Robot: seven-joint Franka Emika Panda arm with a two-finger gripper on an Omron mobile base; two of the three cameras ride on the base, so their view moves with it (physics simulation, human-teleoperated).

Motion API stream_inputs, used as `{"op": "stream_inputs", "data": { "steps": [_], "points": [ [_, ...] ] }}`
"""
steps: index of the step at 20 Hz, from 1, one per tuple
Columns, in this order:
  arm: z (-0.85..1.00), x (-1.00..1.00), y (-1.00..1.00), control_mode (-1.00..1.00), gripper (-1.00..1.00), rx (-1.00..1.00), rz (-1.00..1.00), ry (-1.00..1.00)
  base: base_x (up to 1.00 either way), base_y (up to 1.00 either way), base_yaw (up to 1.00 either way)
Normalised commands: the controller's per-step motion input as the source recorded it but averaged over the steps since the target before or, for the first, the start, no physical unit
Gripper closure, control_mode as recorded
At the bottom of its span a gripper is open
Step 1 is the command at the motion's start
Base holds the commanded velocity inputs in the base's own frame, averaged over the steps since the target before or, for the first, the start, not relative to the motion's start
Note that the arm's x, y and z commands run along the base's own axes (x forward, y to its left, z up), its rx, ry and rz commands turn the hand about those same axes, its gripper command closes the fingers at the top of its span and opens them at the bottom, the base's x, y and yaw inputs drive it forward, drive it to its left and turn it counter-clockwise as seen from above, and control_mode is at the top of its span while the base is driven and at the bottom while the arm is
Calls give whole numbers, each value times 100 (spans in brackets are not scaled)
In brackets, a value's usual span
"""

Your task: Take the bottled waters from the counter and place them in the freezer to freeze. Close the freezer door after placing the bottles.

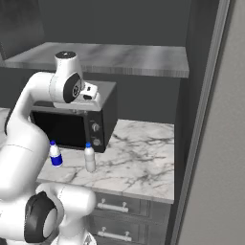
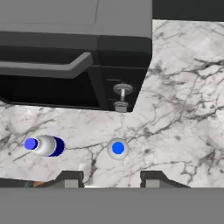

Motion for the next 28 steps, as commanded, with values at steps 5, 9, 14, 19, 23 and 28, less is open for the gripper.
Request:
{"op": "stream_inputs", "data": {
  "steps": [5, 9, 14, 19, 23, 28],
  "points": [
    [-3, -16, -5, -100, -100, 1, -1, -8, 0, 0, 0],
    [-26, -46, -49, -100, -100, 20, 0, -5, 0, 0, 0],
    [-44, -43, -46, -100, -100, 23, 0, 0, 0, 0, 0],
    [-40, -4, -11, -100, -100, 17, 5, 2, 0, 0, 0],
    [-36, 0, -1, -100, -100, 6, 5, 0, 0, 0, 0],
    [-31, 0, 0, -100, -100, 1, 12, -1, 0, 0, 0]
  ]
}}
